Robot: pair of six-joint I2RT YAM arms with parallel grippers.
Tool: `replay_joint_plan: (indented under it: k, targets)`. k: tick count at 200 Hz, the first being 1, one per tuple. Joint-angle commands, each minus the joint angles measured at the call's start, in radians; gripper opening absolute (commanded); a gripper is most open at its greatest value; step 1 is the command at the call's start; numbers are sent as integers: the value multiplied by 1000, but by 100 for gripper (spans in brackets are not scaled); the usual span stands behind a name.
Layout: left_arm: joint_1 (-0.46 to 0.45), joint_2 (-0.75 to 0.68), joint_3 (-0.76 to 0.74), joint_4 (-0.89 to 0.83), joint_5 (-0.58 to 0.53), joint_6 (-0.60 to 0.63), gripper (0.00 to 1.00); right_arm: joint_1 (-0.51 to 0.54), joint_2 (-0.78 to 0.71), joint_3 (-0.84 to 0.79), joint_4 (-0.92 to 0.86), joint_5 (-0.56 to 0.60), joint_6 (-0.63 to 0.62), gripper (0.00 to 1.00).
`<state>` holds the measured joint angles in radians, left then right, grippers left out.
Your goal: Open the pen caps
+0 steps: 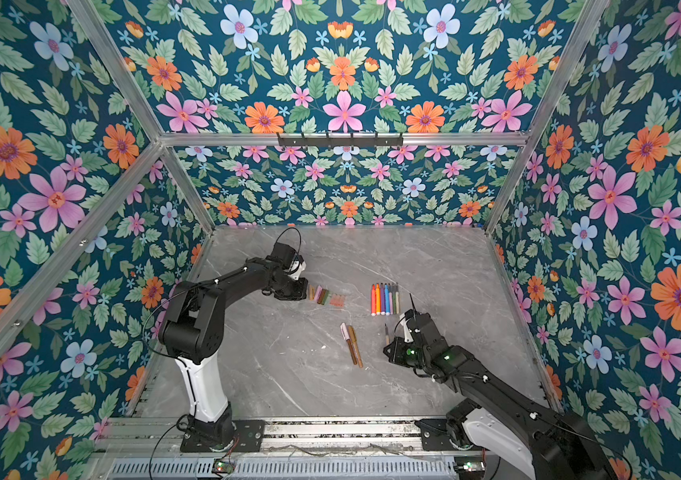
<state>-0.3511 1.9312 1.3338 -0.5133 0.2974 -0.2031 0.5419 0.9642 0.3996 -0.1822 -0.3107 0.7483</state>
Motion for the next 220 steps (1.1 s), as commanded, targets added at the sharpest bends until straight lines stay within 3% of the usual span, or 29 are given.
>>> replay_joint_plan:
  k: [1,79,114,220]
  targets:
    - [9,-1,4,-22,-37,27,10,-7,6,9,5,-10,2,0]
    - [37,171,163,-64,19,33,8,-11,24,6,16,-11,8,0]
    - [34,176,157,-44,77,36,12,-14,45,12,22,-20,4,0]
    - [26,176,137,-28,95,45,20,-17,45,10,26,-23,6,0]
